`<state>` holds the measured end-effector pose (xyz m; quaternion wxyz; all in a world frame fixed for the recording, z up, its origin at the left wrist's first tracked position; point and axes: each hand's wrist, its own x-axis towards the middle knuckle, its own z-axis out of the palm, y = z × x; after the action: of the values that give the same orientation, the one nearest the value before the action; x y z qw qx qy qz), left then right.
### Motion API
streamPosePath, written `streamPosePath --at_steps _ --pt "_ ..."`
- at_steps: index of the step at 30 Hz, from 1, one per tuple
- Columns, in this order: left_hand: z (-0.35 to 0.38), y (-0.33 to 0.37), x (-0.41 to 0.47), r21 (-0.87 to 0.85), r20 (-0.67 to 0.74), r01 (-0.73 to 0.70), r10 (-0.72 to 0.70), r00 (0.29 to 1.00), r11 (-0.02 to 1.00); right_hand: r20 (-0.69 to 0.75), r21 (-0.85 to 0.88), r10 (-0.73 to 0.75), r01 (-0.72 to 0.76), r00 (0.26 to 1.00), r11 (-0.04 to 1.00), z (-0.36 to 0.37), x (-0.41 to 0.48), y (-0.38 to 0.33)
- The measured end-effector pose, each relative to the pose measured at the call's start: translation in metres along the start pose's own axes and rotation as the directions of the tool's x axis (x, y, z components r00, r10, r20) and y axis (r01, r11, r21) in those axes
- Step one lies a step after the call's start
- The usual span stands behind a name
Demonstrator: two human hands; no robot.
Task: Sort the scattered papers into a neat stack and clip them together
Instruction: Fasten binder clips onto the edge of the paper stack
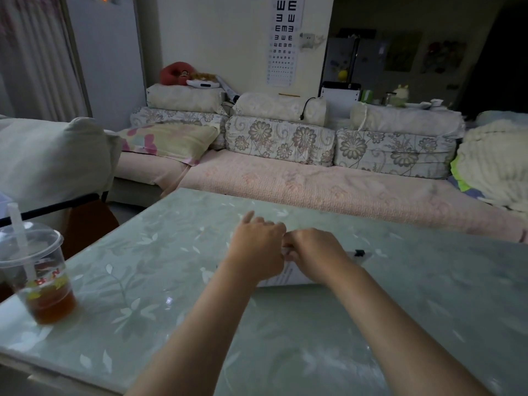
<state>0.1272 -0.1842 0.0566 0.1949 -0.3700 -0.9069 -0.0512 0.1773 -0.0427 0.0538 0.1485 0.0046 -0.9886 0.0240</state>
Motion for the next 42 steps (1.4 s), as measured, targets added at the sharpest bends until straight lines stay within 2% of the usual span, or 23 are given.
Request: streamPosePath --at_steps 3,7,10,12,14,16,17,18,19,20,21,22,23,25,27,30,32,34,36,38,40,42 --pt "0.003 0.017 0.006 0.074 0.015 0.015 -0.016 1.0 0.997 -0.162 0.024 -0.05 0.054 0.986 0.998 -0.001 -0.008 0.017" --pt "-0.005 0.032 0.012 0.033 -0.027 0.008 -0.007 1.0 0.999 -0.351 0.077 -0.05 0.083 0.935 0.994 0.001 -0.027 0.036" --pt "-0.014 0.036 0.017 -0.051 -0.075 0.047 -0.051 0.996 0.998 -0.372 0.145 0.151 -0.103 0.916 0.984 0.001 -0.049 0.056" --pt "-0.021 0.033 0.018 -0.139 -0.086 0.108 -0.121 0.989 0.984 -0.411 0.188 0.247 -0.184 0.878 0.965 -0.001 -0.067 0.072" --pt "-0.024 0.03 0.017 -0.273 -0.062 0.191 -0.215 0.975 0.943 -0.441 0.318 0.372 -0.246 0.817 0.916 0.002 -0.083 0.083" --pt "-0.025 0.034 0.015 -0.488 -0.01 0.268 -0.312 0.95 0.831 -0.383 0.57 0.585 -0.316 0.715 0.759 0.005 -0.092 0.09" --pt "-0.023 0.039 0.013 -0.634 0.027 0.291 -0.355 0.934 0.717 -0.279 0.71 0.71 -0.358 0.647 0.606 0.005 -0.095 0.095" --pt "-0.023 0.045 0.011 -0.765 0.074 0.304 -0.393 0.917 0.567 -0.116 0.826 0.801 -0.391 0.587 0.407 0.005 -0.098 0.1" --pt "-0.02 0.052 0.008 -0.852 0.139 0.325 -0.421 0.896 0.41 0.087 0.901 0.824 -0.396 0.56 0.175 0.003 -0.101 0.103" --pt "-0.016 0.058 0.005 -0.891 0.22 0.363 -0.437 0.872 0.274 0.276 0.925 0.762 -0.376 0.585 -0.046 0.002 -0.104 0.106" --pt "-0.009 0.063 0.003 -0.896 0.309 0.413 -0.439 0.844 0.165 0.397 0.912 0.661 -0.356 0.637 -0.205 0.001 -0.107 0.111" --pt "0.001 0.068 0.001 -0.883 0.392 0.463 -0.426 0.815 0.074 0.428 0.903 0.604 -0.338 0.672 -0.264 0.002 -0.11 0.115" --pt "0.011 0.071 0.0 -0.862 0.461 0.507 -0.409 0.787 0.003 0.415 0.91 0.582 -0.321 0.699 -0.264 0.002 -0.113 0.119" --pt "0.029 0.078 -0.003 -0.813 0.557 0.578 -0.382 0.737 -0.072 0.37 0.921 0.62 -0.363 0.692 -0.145 0.005 -0.115 0.126" --pt "0.045 0.085 -0.008 -0.764 0.605 0.644 -0.378 0.701 -0.027 0.373 0.872 0.667 -0.489 0.645 -0.014 0.013 -0.119 0.127" --pt "0.061 0.095 -0.018 -0.613 0.674 0.766 -0.375 0.636 0.196 0.458 0.741 0.671 -0.668 0.583 0.074 0.03 -0.128 0.13" --pt "0.068 0.097 -0.022 -0.498 0.723 0.792 -0.334 0.604 0.354 0.474 0.608 0.671 -0.763 0.57 0.219 0.037 -0.135 0.131" --pt "0.069 0.097 -0.024 -0.391 0.722 0.732 -0.306 0.62 0.558 0.471 0.459 0.678 -0.813 0.564 0.358 0.039 -0.139 0.132" --pt "0.066 0.097 -0.025 -0.293 0.676 0.598 -0.281 0.681 0.746 0.479 0.375 0.673 -0.824 0.564 0.424 0.037 -0.139 0.13" --pt "0.068 0.097 -0.024 -0.28 0.63 0.516 -0.25 0.735 0.81 0.467 0.255 0.695 -0.836 0.546 0.486 0.035 -0.139 0.125" --pt "0.072 0.099 -0.026 -0.33 0.597 0.488 -0.221 0.771 0.808 0.431 0.125 0.72 -0.826 0.544 0.549 0.036 -0.139 0.116" --pt "0.077 0.103 -0.029 -0.353 0.591 0.477 -0.203 0.78 0.805 0.421 0.107 0.727 -0.826 0.542 0.554 0.037 -0.14 0.11"
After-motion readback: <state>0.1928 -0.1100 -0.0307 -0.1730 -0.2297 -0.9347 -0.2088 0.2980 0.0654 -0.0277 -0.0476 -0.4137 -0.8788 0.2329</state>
